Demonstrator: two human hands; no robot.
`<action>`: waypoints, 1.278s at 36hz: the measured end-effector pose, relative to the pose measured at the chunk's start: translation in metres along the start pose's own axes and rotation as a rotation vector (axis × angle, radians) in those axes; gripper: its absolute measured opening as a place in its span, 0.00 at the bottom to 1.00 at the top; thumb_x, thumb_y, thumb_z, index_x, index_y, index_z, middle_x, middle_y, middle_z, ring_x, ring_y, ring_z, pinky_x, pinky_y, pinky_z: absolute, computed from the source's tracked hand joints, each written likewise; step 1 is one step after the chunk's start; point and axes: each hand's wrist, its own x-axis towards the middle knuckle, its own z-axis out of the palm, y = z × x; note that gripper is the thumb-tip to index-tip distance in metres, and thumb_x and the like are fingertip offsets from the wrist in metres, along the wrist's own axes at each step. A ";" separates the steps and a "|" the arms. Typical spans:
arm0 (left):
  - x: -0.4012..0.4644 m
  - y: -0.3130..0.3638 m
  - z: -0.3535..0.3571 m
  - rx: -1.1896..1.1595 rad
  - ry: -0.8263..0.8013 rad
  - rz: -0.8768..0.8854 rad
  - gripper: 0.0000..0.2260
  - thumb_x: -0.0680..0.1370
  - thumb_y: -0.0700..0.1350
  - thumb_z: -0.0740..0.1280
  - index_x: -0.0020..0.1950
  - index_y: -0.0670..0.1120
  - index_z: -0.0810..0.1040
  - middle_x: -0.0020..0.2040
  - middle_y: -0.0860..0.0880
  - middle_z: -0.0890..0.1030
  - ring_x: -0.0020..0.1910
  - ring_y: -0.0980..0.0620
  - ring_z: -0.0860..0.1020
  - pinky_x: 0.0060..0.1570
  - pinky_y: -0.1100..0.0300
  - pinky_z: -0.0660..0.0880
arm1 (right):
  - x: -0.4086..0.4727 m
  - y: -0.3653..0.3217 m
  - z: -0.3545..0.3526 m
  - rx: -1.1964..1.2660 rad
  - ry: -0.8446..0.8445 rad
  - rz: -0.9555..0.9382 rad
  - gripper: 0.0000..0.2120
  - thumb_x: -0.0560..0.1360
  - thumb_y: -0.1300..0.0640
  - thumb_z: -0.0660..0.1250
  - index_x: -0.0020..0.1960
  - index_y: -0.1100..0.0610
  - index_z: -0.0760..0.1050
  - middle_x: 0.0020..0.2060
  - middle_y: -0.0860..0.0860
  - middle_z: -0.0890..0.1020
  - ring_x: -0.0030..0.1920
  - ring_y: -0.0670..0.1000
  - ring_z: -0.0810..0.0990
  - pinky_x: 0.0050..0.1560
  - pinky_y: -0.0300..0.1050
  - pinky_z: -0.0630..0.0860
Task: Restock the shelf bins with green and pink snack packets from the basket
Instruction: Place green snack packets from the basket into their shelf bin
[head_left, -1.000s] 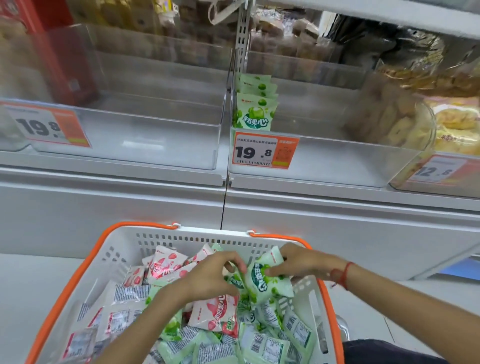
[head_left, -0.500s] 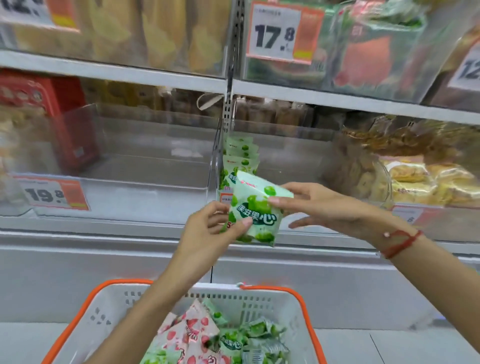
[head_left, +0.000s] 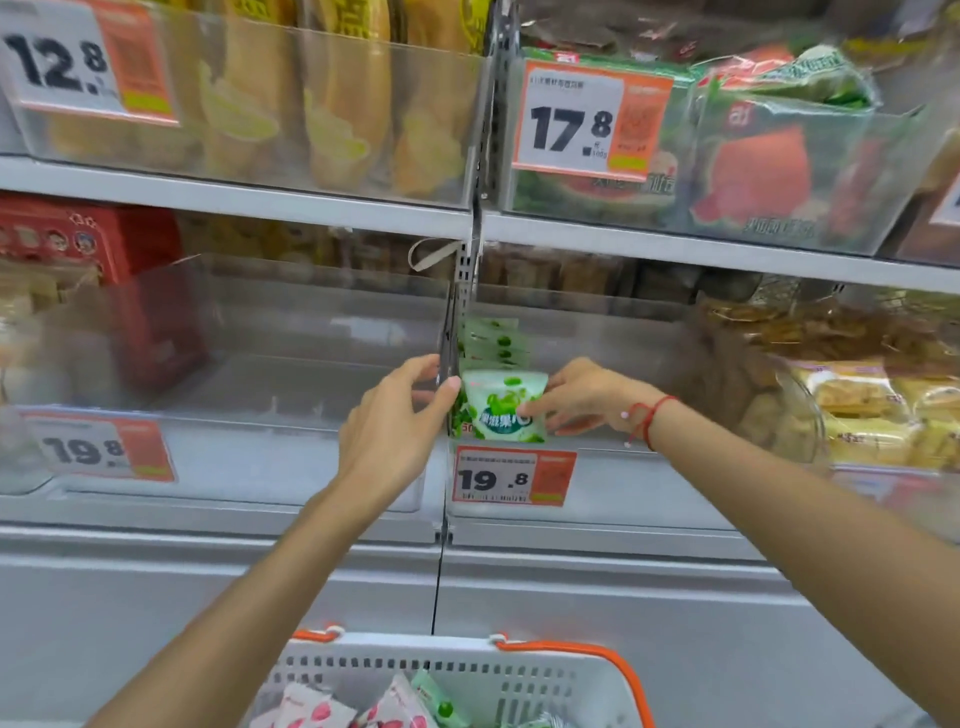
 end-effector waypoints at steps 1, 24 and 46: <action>0.000 0.000 0.000 0.009 0.001 0.007 0.19 0.79 0.59 0.60 0.69 0.57 0.70 0.60 0.57 0.79 0.60 0.54 0.76 0.55 0.55 0.70 | 0.008 0.002 0.006 -0.013 0.001 0.015 0.17 0.71 0.53 0.74 0.52 0.64 0.78 0.43 0.55 0.83 0.38 0.48 0.81 0.41 0.39 0.80; -0.003 -0.003 -0.001 0.007 -0.011 0.057 0.21 0.79 0.59 0.60 0.71 0.55 0.67 0.66 0.60 0.74 0.61 0.59 0.74 0.53 0.58 0.68 | -0.001 -0.003 0.018 -0.116 -0.020 -0.002 0.26 0.74 0.51 0.70 0.65 0.63 0.66 0.61 0.58 0.76 0.50 0.52 0.76 0.43 0.42 0.79; -0.161 -0.138 0.073 0.180 -0.235 -0.040 0.06 0.79 0.52 0.64 0.56 0.60 0.75 0.56 0.62 0.77 0.56 0.61 0.75 0.55 0.60 0.73 | -0.097 0.150 0.174 -0.623 -0.317 -0.384 0.12 0.74 0.59 0.64 0.57 0.53 0.77 0.51 0.51 0.82 0.57 0.51 0.77 0.52 0.44 0.72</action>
